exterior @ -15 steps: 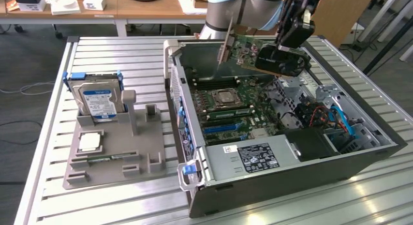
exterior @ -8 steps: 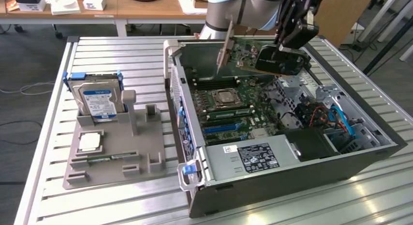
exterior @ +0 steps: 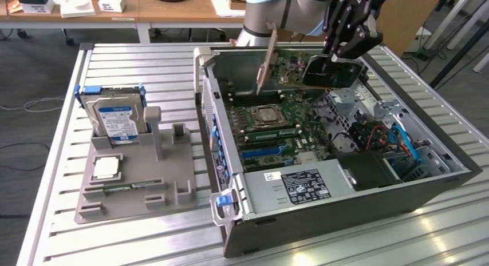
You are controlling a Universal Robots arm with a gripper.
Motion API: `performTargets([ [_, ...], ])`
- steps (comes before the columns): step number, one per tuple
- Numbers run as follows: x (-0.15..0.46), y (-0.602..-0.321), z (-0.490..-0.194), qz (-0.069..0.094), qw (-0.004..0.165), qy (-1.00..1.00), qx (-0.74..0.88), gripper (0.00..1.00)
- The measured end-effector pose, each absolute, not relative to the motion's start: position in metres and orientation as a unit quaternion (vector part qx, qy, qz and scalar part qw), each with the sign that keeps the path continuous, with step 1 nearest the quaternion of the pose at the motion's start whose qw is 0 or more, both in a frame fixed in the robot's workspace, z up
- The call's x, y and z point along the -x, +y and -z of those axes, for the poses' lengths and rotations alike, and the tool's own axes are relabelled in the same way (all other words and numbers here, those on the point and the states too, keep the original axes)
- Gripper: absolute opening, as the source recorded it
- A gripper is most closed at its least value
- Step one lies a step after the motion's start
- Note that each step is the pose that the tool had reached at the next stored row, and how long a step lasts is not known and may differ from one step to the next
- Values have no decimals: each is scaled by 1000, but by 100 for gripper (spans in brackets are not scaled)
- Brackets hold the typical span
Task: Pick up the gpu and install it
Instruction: 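Insert the gpu into the slot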
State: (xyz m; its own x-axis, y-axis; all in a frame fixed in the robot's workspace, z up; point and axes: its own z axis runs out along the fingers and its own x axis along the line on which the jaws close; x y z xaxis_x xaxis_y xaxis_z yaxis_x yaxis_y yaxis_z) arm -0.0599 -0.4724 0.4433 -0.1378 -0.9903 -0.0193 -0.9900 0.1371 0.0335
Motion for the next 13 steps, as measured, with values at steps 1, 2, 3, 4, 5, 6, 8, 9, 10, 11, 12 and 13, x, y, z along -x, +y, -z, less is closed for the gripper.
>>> performTargets([
  [1, 60, -472, -443, 19, 4, -749, -662, 27],
  [2, 60, -472, -443, 19, 4, -745, -667, 27],
  [3, 60, -472, -443, 19, 4, -745, -667, 27],
  [4, 60, -472, -443, 19, 4, -745, -667, 27],
  [5, 60, -472, -443, 19, 4, -744, -667, 27],
  [6, 60, -472, -443, 19, 4, -744, -667, 27],
  [8, 60, -472, -443, 19, 4, -742, -671, 27],
  [9, 60, -472, -443, 19, 4, -738, -674, 27],
  [10, 60, -472, -442, 19, 4, -734, -678, 27],
  [11, 60, -472, -442, 19, 4, -730, -683, 27],
  [12, 60, -472, -442, 19, 4, -725, -689, 27],
  [13, 60, -472, -442, 19, 5, -722, -691, 27],
])
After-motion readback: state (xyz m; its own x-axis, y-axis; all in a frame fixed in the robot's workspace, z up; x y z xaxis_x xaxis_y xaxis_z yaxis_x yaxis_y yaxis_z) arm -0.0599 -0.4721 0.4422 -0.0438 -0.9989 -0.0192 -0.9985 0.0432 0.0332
